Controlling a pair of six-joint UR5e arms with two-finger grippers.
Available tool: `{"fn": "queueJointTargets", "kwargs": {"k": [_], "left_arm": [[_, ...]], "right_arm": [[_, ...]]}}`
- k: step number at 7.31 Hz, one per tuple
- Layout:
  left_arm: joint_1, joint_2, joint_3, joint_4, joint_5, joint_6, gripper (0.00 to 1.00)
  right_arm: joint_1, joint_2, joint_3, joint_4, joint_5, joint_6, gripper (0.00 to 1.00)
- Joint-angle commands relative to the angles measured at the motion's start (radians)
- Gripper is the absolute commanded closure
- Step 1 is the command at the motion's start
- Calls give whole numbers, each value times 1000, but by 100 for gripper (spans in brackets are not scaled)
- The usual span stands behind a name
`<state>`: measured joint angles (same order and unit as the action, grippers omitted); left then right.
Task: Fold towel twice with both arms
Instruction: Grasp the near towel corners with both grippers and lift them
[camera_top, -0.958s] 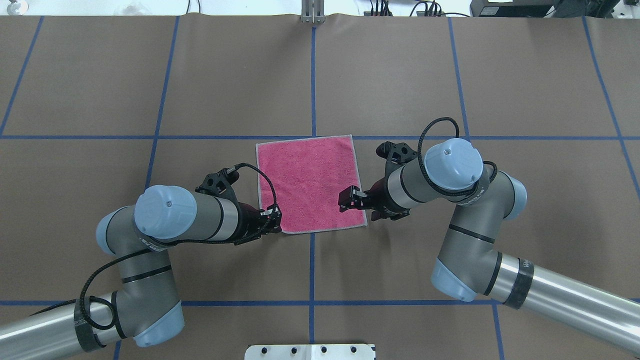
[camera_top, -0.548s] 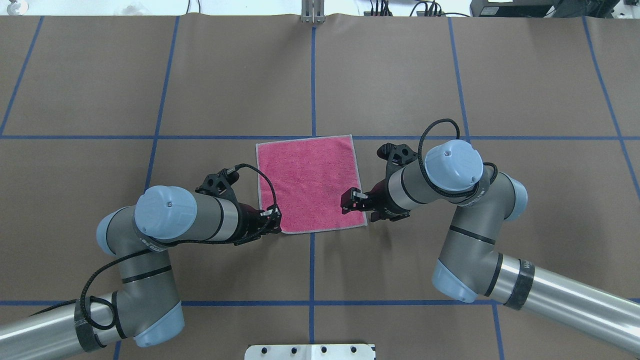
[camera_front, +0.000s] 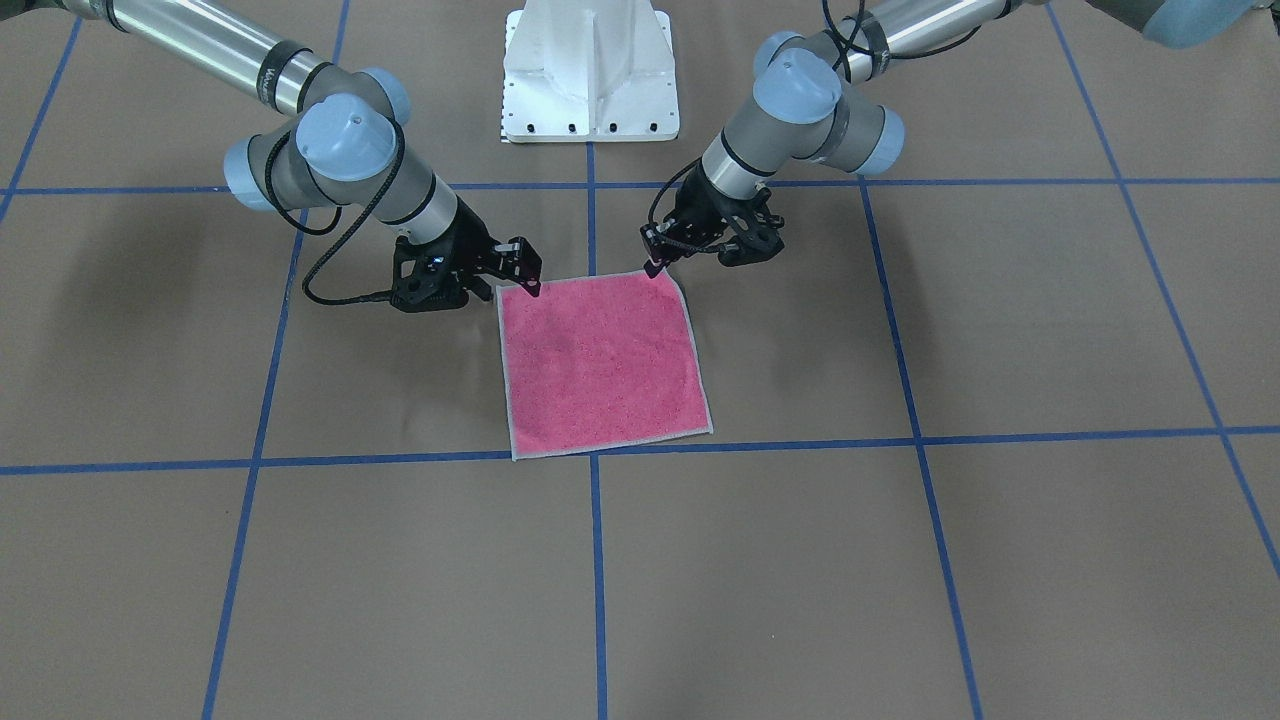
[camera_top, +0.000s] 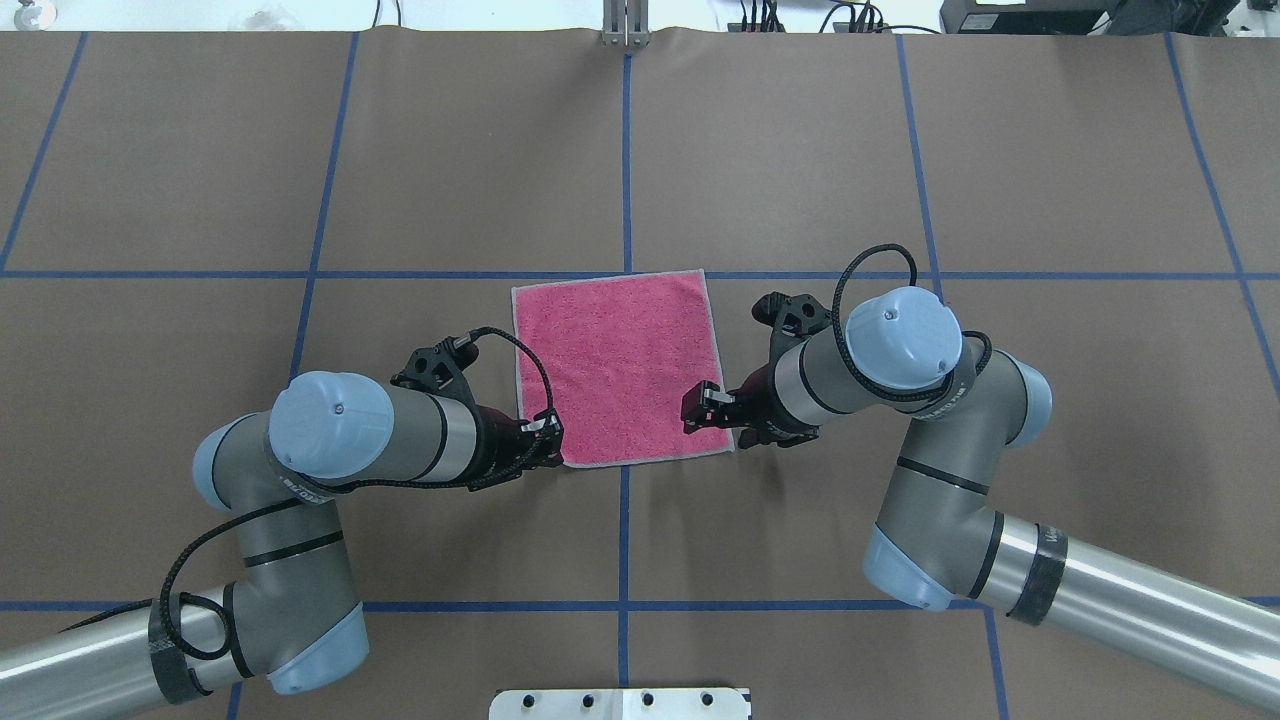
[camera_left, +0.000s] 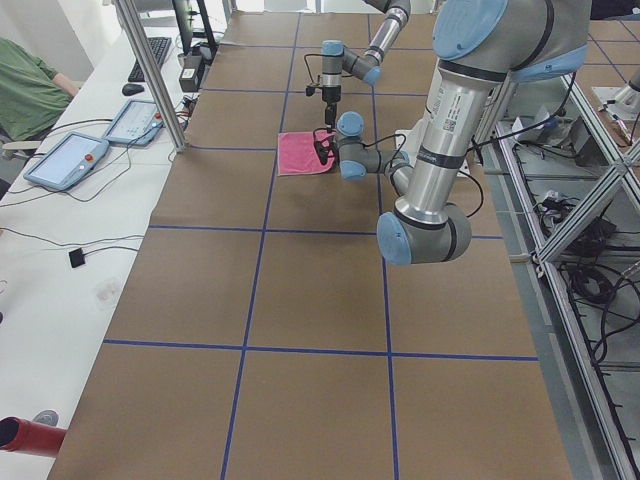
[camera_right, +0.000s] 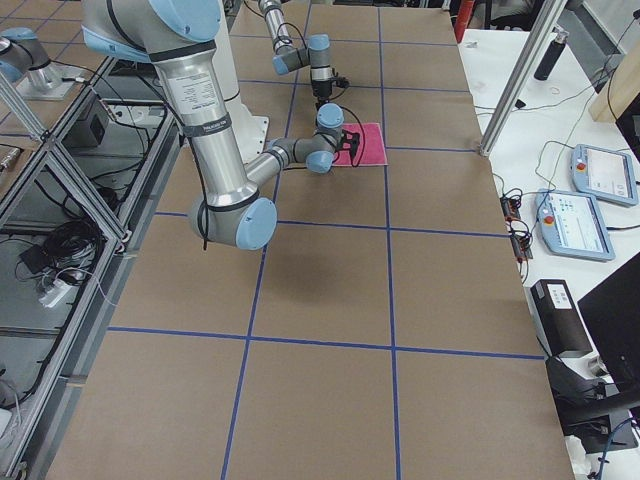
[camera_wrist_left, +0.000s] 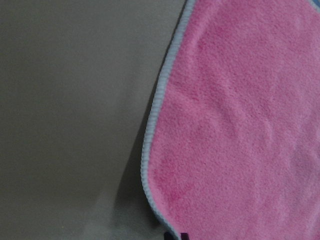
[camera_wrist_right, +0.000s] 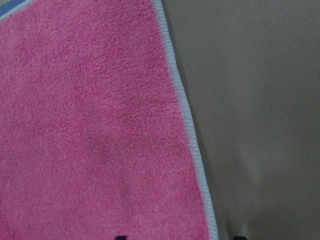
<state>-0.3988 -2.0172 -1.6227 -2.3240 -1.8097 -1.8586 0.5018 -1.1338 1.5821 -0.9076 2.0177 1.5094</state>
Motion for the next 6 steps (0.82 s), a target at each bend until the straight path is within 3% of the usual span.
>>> {"fn": "queueJointTargets", "kwargs": {"k": [1, 2, 5, 6], "left_arm": [[0, 0, 1, 0, 0, 1, 100], [-2, 2, 1, 0, 1, 1, 100], [0, 2, 0, 0, 0, 1, 100], [0, 2, 0, 0, 0, 1, 100]], "right_arm": [[-2, 0, -1, -2, -4, 2, 27], [-6, 0, -4, -2, -4, 5, 39], [-9, 3, -7, -2, -13, 8, 94], [-9, 3, -7, -2, -13, 8, 100]]}}
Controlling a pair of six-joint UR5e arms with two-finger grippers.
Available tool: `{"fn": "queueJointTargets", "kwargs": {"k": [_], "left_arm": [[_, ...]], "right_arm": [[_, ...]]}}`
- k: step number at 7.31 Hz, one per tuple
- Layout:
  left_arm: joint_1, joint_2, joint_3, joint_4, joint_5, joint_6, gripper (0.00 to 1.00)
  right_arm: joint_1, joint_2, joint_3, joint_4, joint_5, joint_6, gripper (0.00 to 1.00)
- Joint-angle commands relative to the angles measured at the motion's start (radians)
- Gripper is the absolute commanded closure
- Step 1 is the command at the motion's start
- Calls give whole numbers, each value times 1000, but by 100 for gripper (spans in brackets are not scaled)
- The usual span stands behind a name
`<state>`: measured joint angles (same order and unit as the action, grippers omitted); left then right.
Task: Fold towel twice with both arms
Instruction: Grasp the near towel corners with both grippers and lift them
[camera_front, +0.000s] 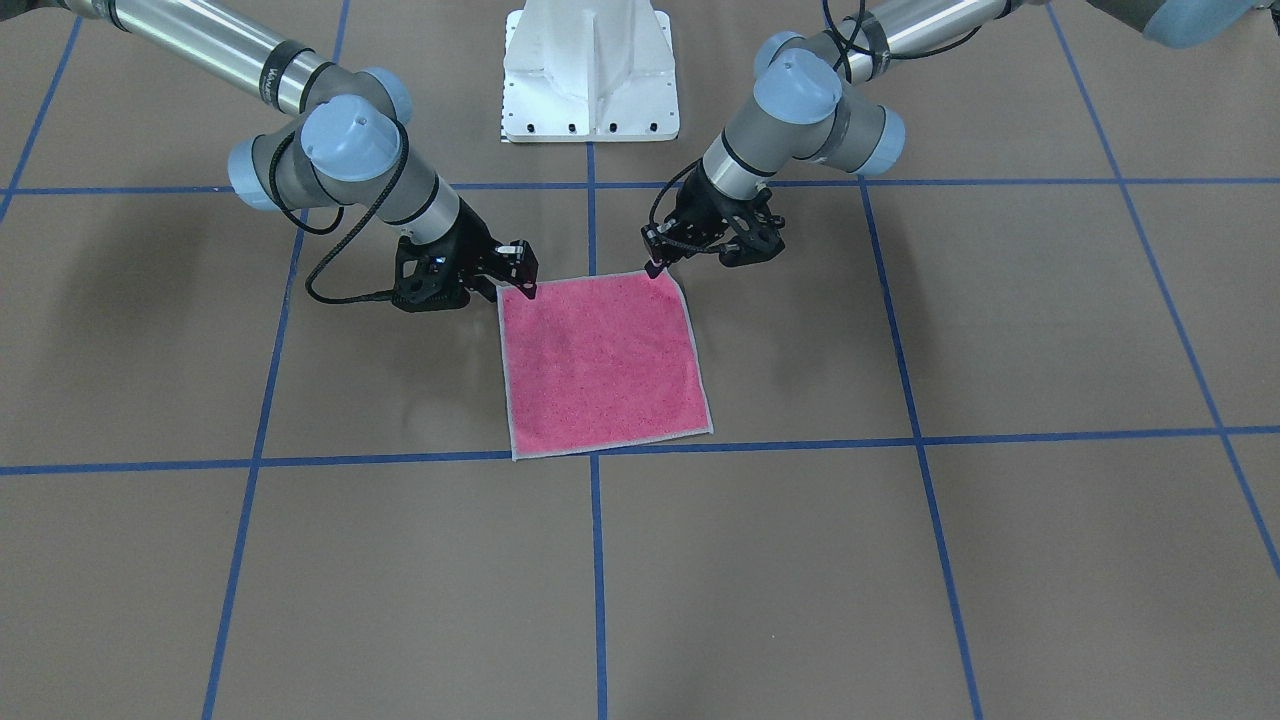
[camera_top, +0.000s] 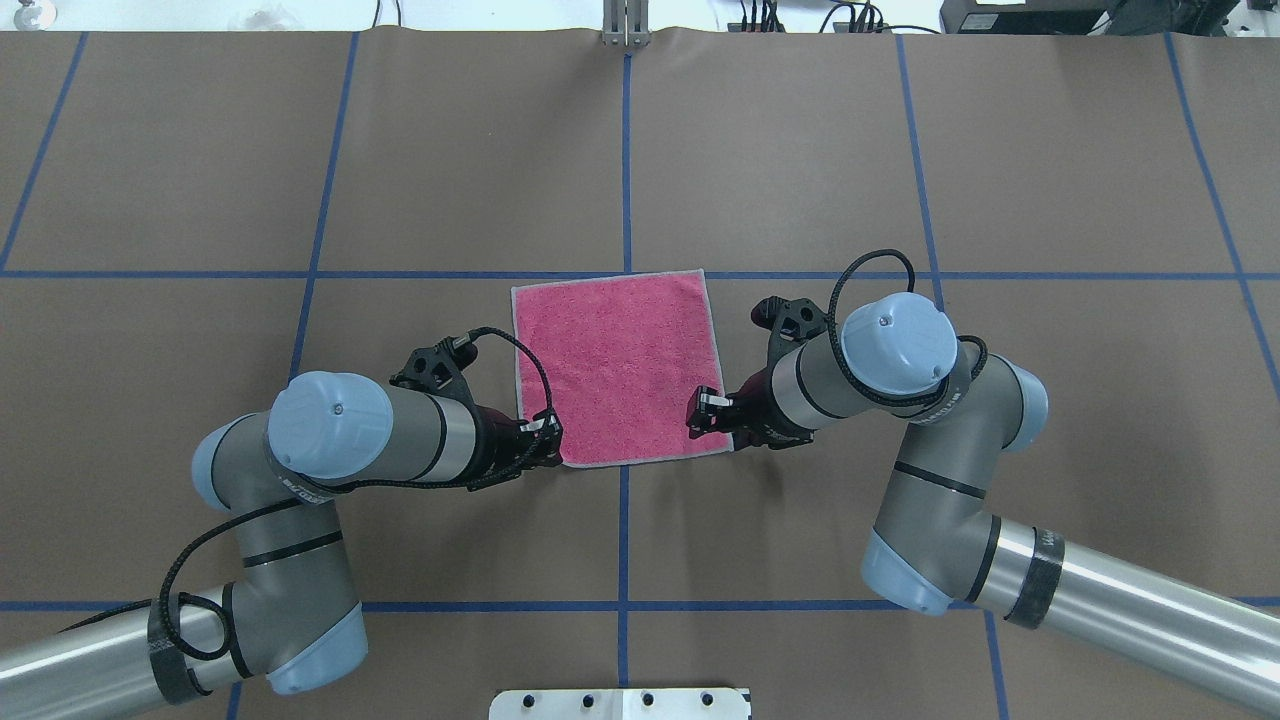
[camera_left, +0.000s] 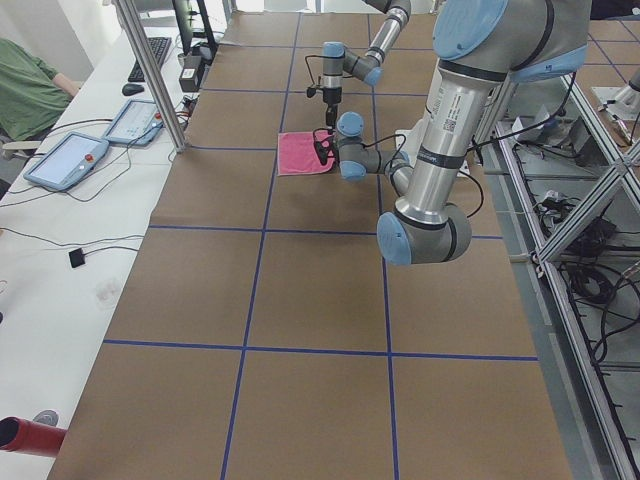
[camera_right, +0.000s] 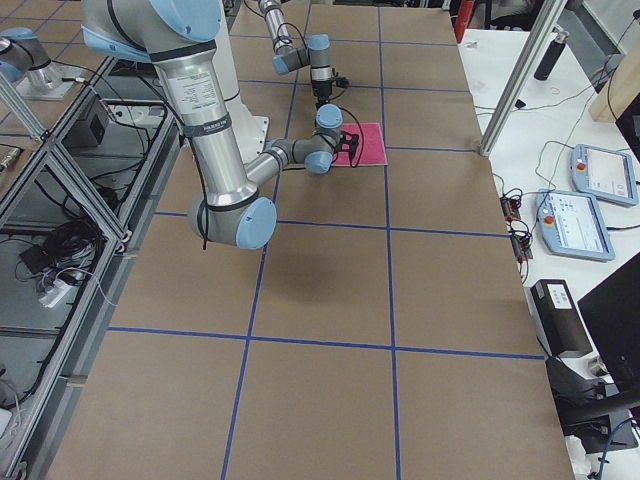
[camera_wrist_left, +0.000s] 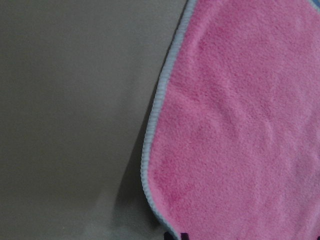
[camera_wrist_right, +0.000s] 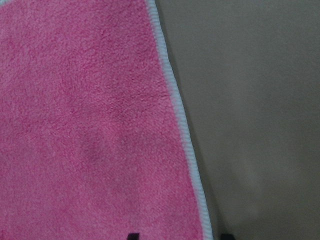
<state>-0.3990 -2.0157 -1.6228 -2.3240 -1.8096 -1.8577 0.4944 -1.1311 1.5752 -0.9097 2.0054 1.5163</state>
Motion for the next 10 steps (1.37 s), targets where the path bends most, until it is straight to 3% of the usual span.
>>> {"fn": "queueJointTargets", "kwargs": {"k": [1, 10], "left_arm": [[0, 0, 0, 0, 1, 0, 100], [-4, -3, -15, 2, 0, 0, 100]], "right_arm": [[-2, 1, 0, 2, 1, 5, 100], [7, 7, 12, 12, 9, 8, 100]]}}
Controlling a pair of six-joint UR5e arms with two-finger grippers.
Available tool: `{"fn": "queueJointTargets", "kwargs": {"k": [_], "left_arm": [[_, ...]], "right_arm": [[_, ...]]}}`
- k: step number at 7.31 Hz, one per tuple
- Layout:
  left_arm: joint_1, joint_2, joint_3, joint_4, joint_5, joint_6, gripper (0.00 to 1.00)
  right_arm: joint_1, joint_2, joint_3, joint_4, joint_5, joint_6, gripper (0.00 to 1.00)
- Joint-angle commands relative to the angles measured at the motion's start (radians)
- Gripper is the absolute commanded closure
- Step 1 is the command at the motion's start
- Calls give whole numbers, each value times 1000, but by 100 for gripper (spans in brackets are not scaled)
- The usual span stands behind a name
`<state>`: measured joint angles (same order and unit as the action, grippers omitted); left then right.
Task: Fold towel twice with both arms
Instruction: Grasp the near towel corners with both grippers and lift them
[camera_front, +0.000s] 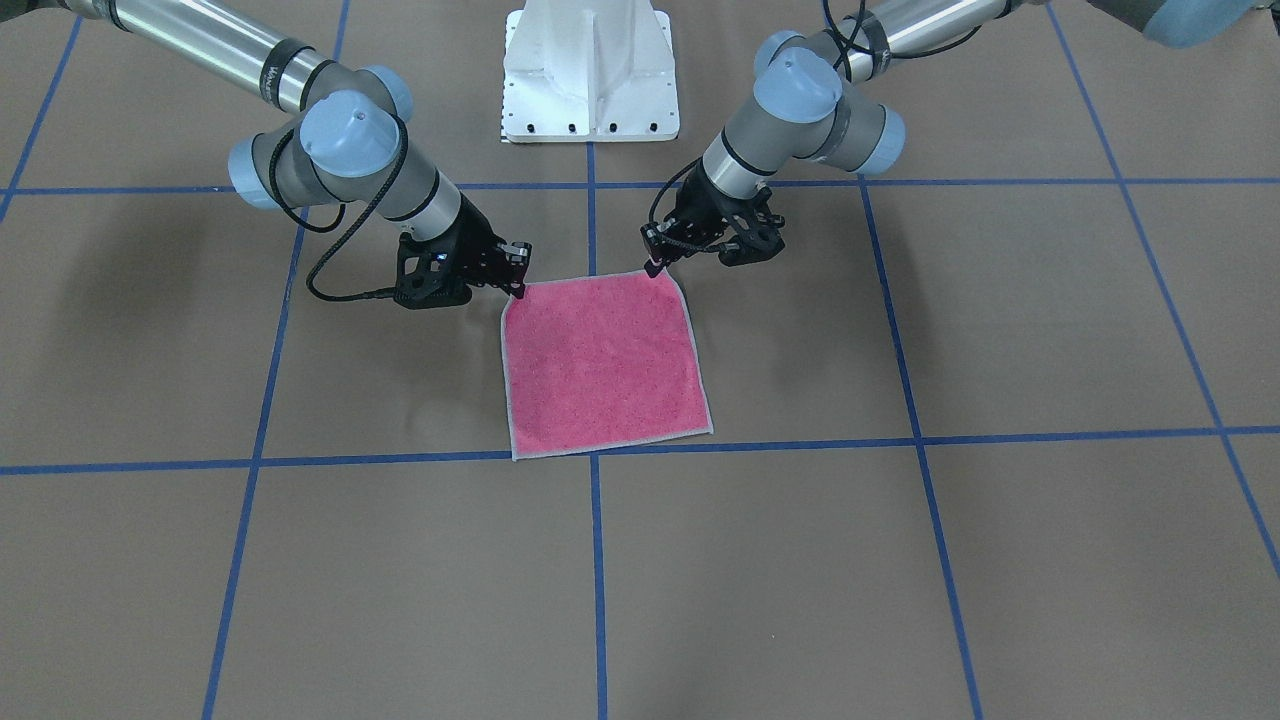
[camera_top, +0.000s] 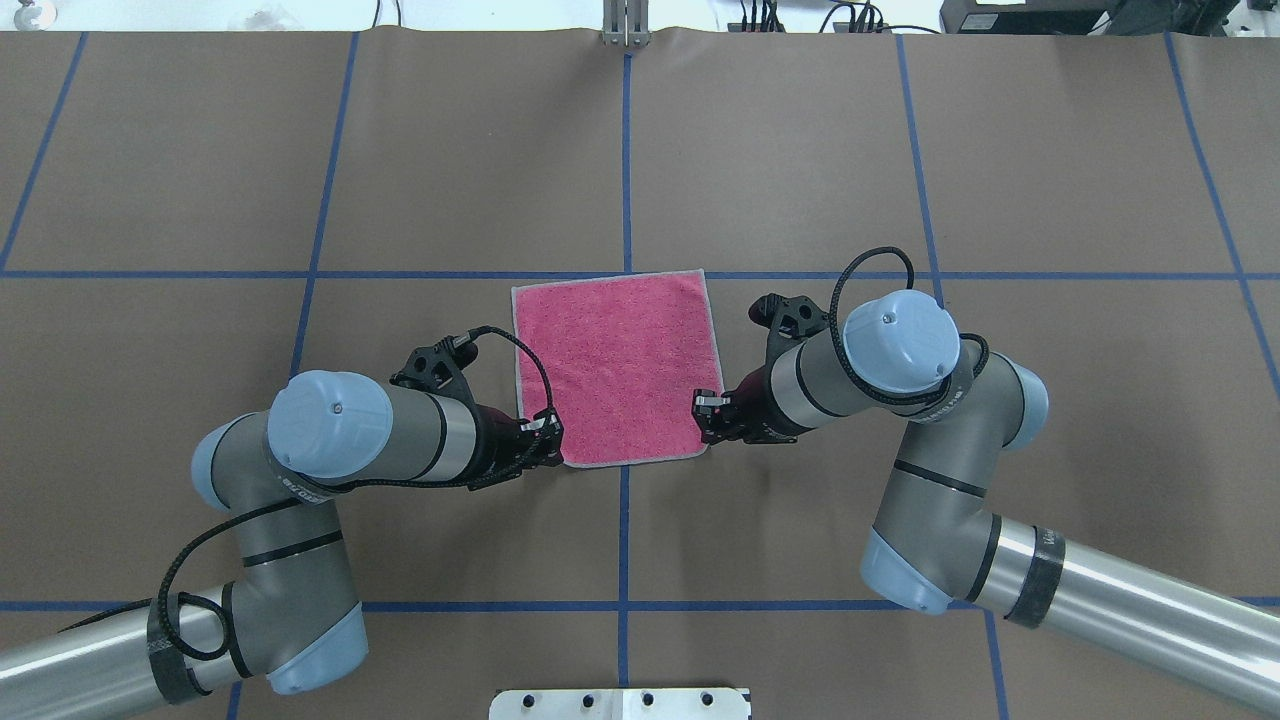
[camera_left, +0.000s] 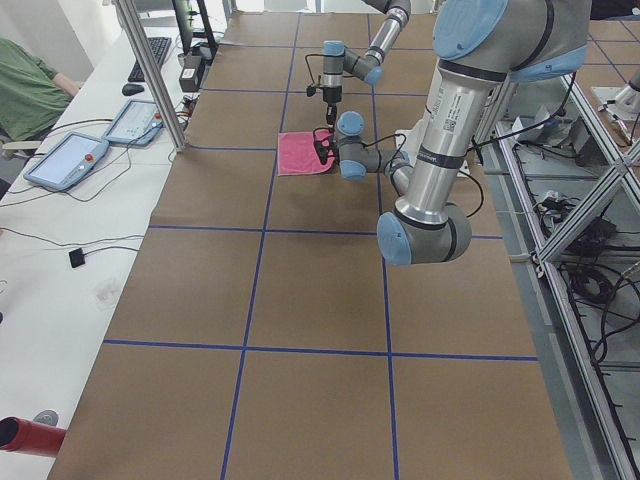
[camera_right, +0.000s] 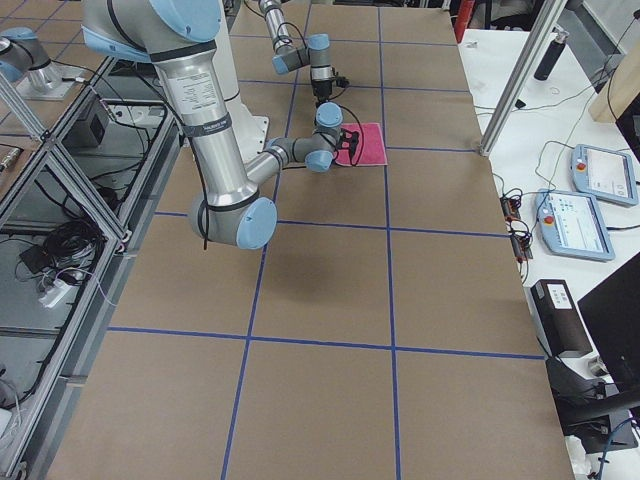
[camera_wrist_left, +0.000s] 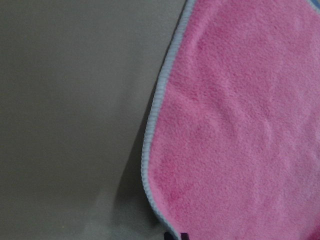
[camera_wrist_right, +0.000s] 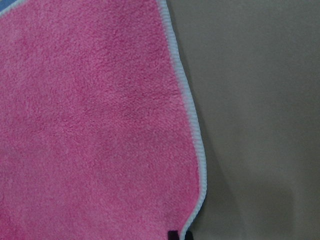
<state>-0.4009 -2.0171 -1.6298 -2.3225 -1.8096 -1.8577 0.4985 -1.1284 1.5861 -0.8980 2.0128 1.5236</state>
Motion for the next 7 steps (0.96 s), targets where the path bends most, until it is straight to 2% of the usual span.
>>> {"fn": "queueJointTargets", "kwargs": {"k": [1, 5, 7], "left_arm": [[-9, -3, -28, 3, -1, 0, 100], [-97, -28, -35, 12, -8, 14, 100], [-128, -43, -4, 9, -7, 15, 100]], "right_arm": [[15, 9, 5, 2, 3, 6, 100], [61, 59, 0, -1, 1, 53, 100], [107, 67, -12, -2, -11, 46, 100]]}}
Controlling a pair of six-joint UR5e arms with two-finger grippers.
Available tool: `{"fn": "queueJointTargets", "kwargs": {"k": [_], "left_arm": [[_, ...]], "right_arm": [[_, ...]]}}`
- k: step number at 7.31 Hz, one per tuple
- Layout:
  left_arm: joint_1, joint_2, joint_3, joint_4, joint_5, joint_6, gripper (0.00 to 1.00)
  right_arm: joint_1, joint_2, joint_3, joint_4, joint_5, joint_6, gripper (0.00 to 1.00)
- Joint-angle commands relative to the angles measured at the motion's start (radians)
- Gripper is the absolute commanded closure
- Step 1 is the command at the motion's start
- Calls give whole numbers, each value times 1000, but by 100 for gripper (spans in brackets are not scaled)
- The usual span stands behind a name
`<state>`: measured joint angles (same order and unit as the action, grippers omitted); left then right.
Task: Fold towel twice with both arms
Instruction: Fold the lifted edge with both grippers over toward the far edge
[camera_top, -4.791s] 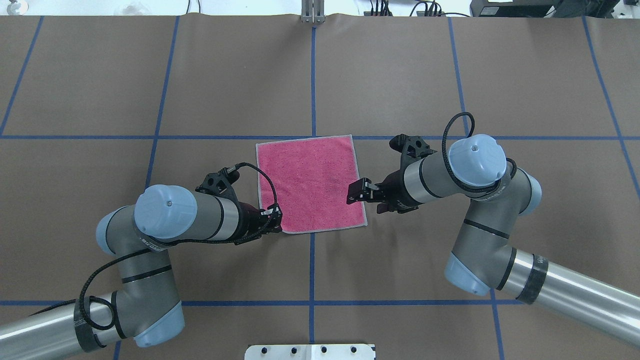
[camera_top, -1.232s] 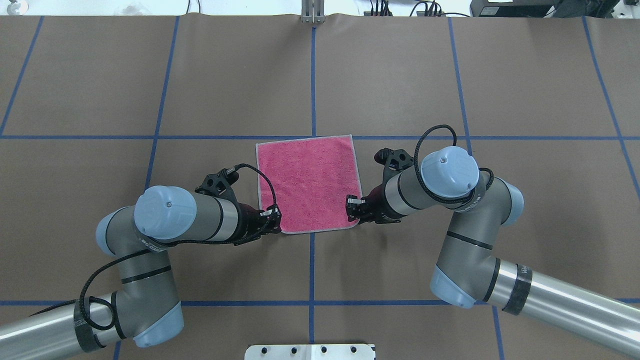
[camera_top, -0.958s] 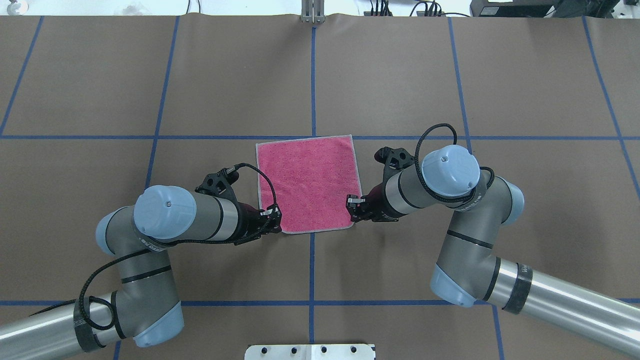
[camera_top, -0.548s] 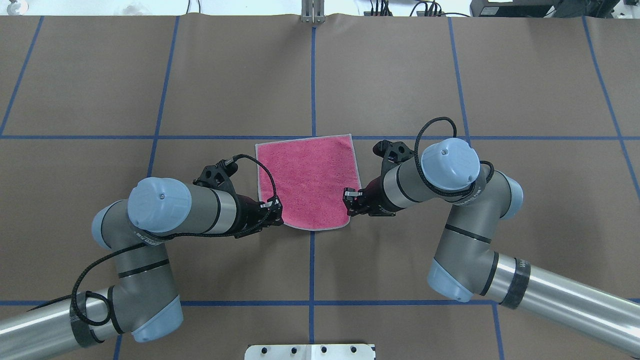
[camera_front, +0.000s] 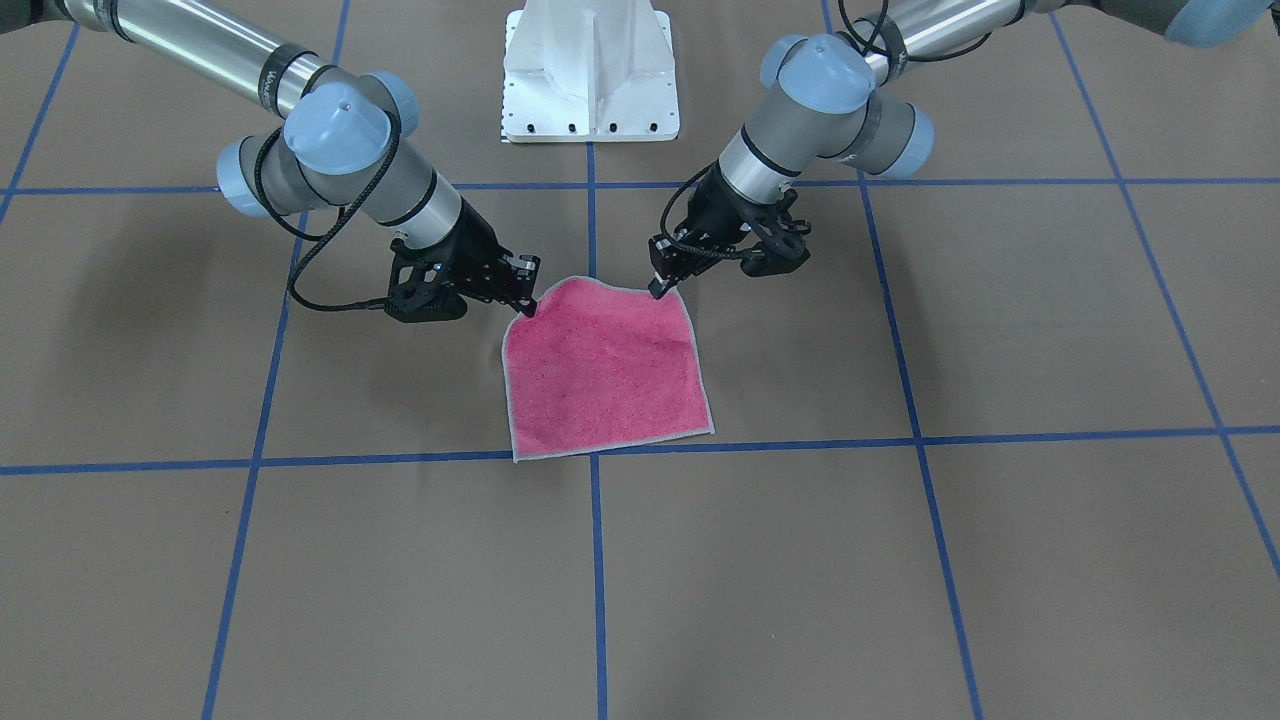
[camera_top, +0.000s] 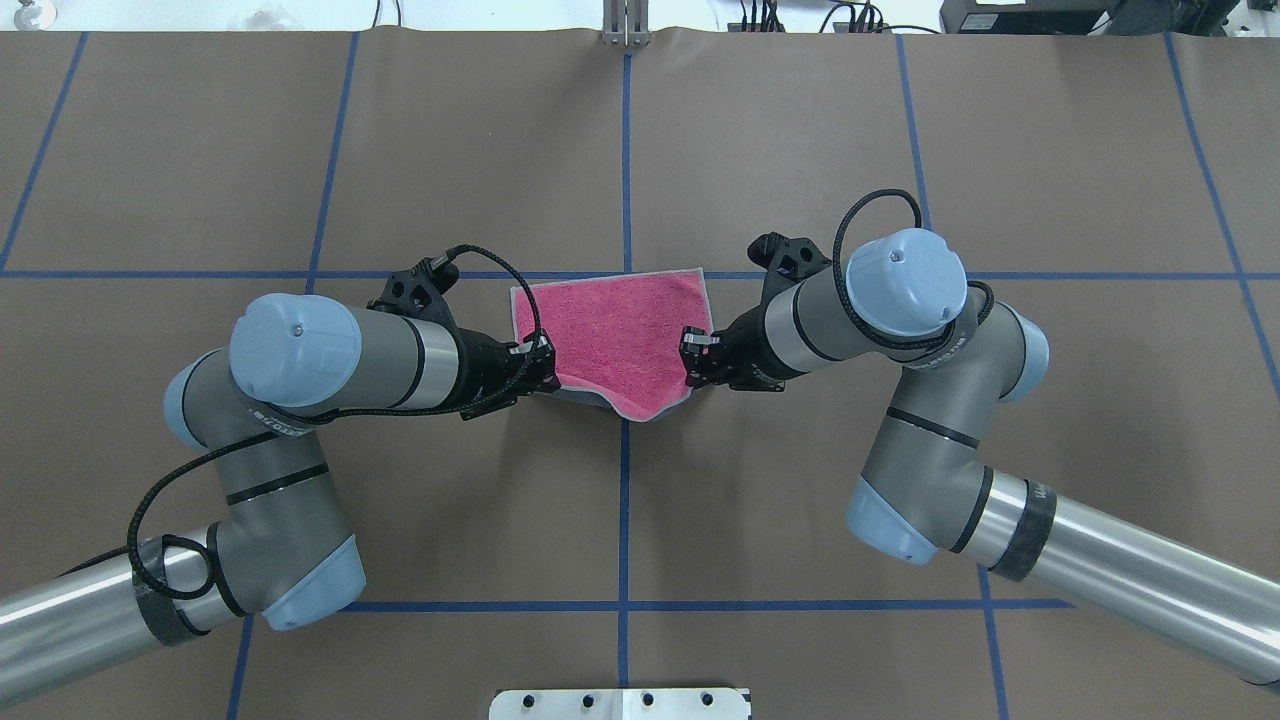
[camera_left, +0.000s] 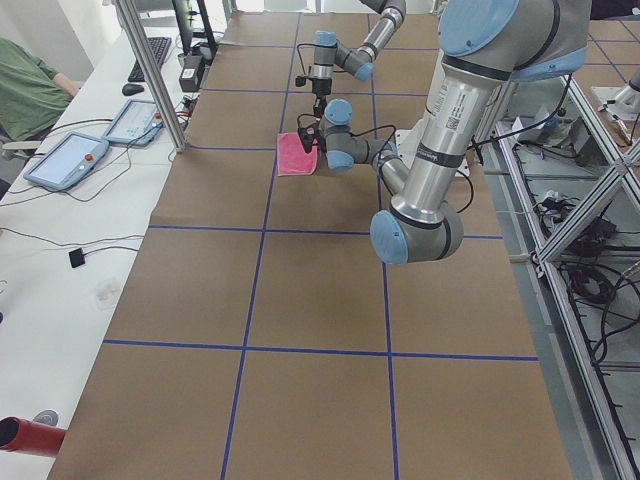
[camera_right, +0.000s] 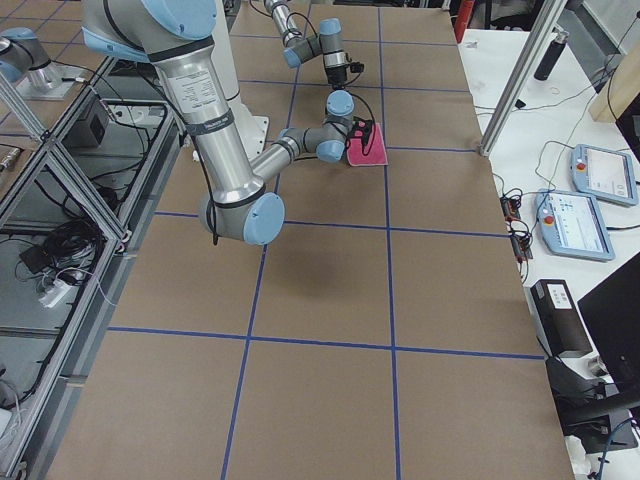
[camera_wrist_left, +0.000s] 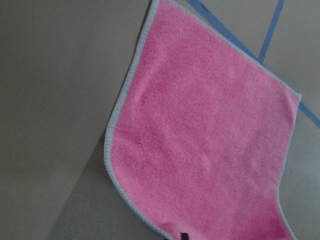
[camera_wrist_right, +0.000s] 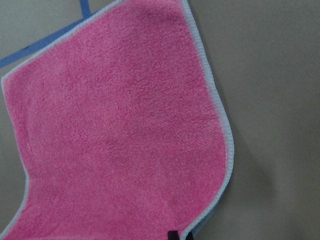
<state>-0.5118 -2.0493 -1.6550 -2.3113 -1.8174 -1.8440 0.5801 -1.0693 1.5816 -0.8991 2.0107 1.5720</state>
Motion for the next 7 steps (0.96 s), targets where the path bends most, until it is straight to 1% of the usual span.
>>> {"fn": "queueJointTargets", "kwargs": {"k": [1, 2, 3, 4, 7], "left_arm": [[-39, -40, 58, -2, 1, 0, 100], [-43, -60, 114, -8, 3, -1, 100], [-62, -83, 154, -8, 3, 3, 100], [-72, -98, 184, -8, 1, 12, 100], [-94, -100, 192, -8, 0, 17, 100]], "right_arm": [[49, 18, -12, 0, -10, -3, 100], [53, 49, -27, -1, -30, -1, 100], [52, 80, -43, 0, -77, -1, 100], [52, 113, -90, 0, -87, 2, 100], [52, 121, -150, 2, -122, 0, 100]]}}
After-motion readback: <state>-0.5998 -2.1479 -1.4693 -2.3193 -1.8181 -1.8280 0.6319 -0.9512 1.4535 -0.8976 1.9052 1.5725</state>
